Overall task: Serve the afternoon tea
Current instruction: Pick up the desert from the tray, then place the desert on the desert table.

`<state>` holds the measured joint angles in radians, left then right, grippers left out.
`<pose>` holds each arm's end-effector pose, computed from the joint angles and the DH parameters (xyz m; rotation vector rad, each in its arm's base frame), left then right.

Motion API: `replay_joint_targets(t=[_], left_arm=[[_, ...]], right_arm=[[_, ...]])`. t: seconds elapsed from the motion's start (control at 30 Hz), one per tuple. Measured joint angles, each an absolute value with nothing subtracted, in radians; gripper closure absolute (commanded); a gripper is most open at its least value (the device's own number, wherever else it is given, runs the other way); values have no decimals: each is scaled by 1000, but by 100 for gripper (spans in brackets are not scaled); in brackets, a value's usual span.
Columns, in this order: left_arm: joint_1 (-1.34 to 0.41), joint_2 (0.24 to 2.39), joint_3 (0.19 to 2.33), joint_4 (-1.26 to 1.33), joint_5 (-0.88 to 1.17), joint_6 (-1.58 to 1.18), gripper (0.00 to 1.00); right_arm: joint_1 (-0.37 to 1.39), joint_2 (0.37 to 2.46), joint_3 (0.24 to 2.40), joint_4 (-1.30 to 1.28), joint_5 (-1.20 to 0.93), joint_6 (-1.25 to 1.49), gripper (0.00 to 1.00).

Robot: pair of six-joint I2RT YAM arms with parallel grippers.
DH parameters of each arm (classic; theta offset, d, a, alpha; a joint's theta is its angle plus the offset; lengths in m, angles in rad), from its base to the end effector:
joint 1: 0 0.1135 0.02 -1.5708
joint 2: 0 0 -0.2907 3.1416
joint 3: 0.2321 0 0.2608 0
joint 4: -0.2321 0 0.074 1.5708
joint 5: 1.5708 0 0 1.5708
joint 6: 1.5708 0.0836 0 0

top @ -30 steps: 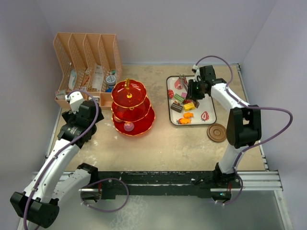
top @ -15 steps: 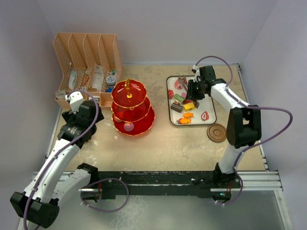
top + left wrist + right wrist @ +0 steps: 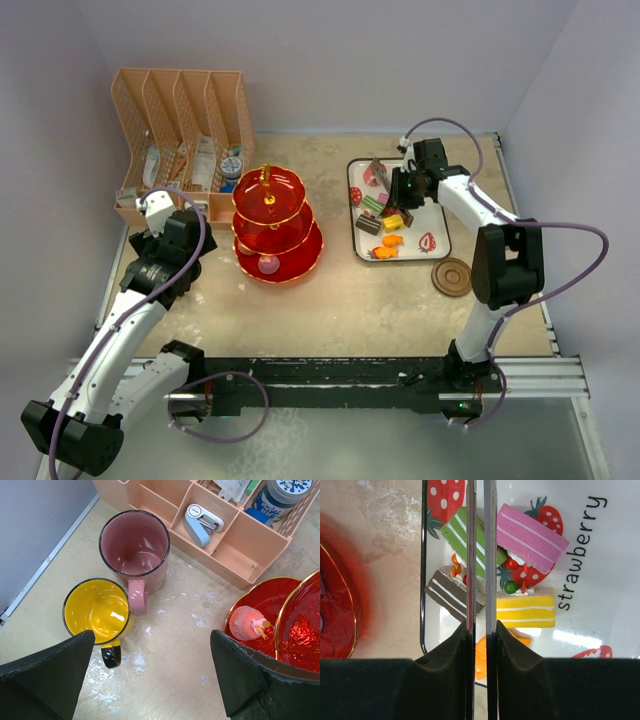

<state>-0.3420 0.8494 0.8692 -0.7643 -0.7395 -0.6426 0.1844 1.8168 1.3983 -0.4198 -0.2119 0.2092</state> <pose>0.1889 -0.0074 0.3048 -0.6601 2.0013 0.2791 0.4403 0.1000 0.2313 -0.0689 2.4295 0.4354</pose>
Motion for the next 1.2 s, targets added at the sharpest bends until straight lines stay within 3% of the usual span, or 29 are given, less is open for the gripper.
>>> replay_joint_targets(t=[0.4, 0.87, 1.2], left_arm=[[-342, 849, 869, -764, -739, -643, 5], [-342, 849, 869, -764, -732, -642, 5], [-342, 849, 869, -764, -732, -642, 5]], right_arm=[[166, 1616, 1198, -361, -266, 336, 84], [154, 1509, 1185, -374, -235, 335, 84], [156, 1375, 1105, -352, -392, 369, 84]])
